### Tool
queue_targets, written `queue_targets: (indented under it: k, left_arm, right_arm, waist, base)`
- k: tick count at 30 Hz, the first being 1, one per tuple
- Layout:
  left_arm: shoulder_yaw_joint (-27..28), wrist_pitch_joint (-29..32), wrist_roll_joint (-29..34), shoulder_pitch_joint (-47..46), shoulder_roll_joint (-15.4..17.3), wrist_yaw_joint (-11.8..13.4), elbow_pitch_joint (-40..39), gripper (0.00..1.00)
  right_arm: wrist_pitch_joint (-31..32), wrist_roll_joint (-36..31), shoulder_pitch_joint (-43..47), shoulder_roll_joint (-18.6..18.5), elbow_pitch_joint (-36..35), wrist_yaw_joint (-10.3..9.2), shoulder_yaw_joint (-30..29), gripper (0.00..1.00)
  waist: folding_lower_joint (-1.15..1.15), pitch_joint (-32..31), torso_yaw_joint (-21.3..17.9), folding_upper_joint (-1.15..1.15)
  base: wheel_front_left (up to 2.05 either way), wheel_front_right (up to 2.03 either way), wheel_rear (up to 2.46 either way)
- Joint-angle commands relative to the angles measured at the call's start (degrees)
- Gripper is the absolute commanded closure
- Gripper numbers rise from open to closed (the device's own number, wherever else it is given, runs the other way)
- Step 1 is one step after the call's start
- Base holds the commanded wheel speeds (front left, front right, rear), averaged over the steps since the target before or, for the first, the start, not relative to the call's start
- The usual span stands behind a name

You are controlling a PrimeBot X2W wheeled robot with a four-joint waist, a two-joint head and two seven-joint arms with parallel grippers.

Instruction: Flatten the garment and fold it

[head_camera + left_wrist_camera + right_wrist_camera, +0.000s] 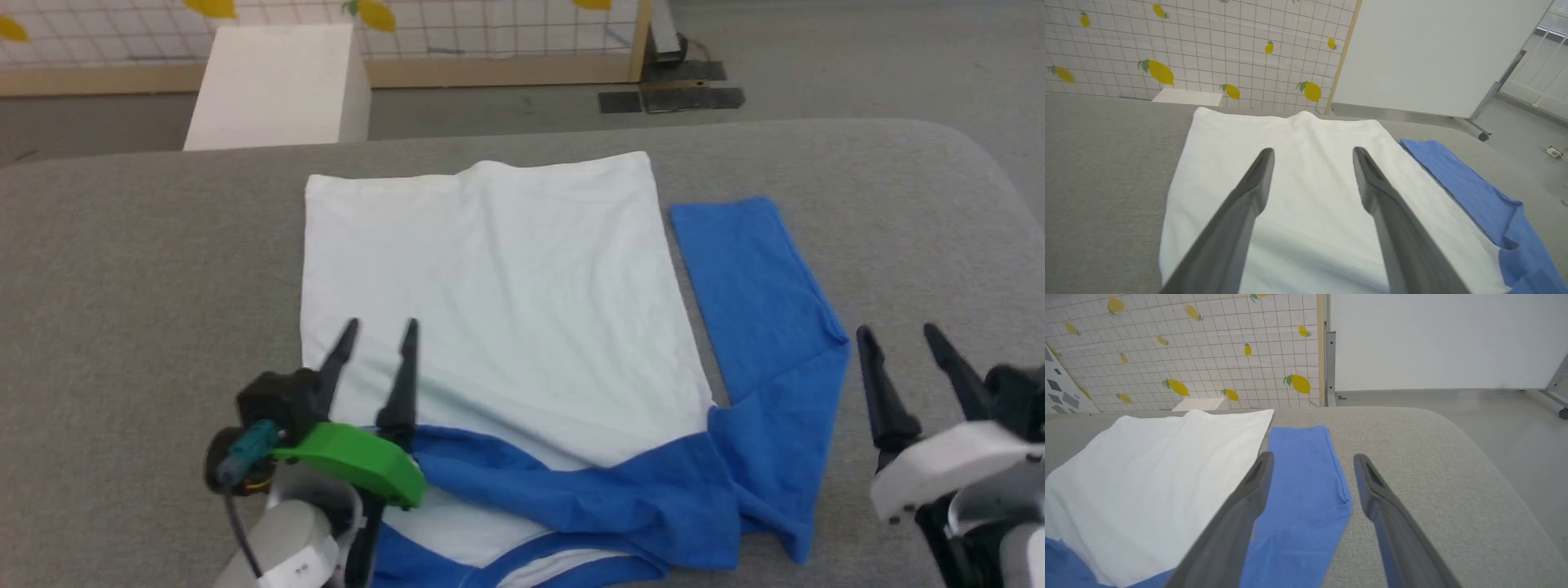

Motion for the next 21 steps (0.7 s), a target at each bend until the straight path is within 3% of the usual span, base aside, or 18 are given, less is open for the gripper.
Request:
queue_targets:
  k: [1,5,7,9,12,21]
  left_arm:
    - [1.1,-1.1,0.8,1.0,0.8,0.9,-0.7,0.00]
    - [5.1,-2.4,3.4,2.0,1.7,3.3,-2.7,0.00]
    - [9.9,-2.6,5.5,2.0,0.3,3.8,-6.3,0.00]
    - [13.5,-2.6,8.2,2.1,-2.3,2.6,-9.4,0.00]
    - [15.7,-2.6,9.7,1.7,-4.1,0.7,-10.1,0.00]
    - [20.2,-2.6,14.3,-0.7,-7.9,-3.5,-11.3,0.00]
  right_arm:
    - [0.8,0.1,-2.5,-0.5,1.7,-0.09,-0.9,0.00]
    - [3.0,1.0,-10.7,-1.9,8.3,-0.09,-4.6,0.00]
    - [5.9,2.2,-19.7,-4.2,16.1,-0.09,-7.3,0.00]
    - [9.4,2.3,-27.6,-7.0,23.3,-0.09,-7.8,0.00]
    - [12.0,3.0,-32.7,-8.8,27.8,-0.09,-7.0,0.00]
    - [19.6,3.2,-40.8,-12.4,36.3,-0.09,-4.6,0.00]
  waist:
    - [0.00,2.3,2.8,0.00]
    - [0.00,5.6,5.5,0.00]
    - [0.00,9.9,8.1,0.00]
    - [0.00,14.2,10.3,0.00]
    - [0.00,17.0,11.6,0.00]
    - [0.00,21.2,13.7,0.00]
  base:
    - [0.00,0.00,0.00]
    - [0.00,0.00,0.00]
    - [0.00,0.00,0.00]
    - [0.00,0.00,0.00]
    - [0.00,0.00,0.00]
    - [0.00,0.00,0.00]
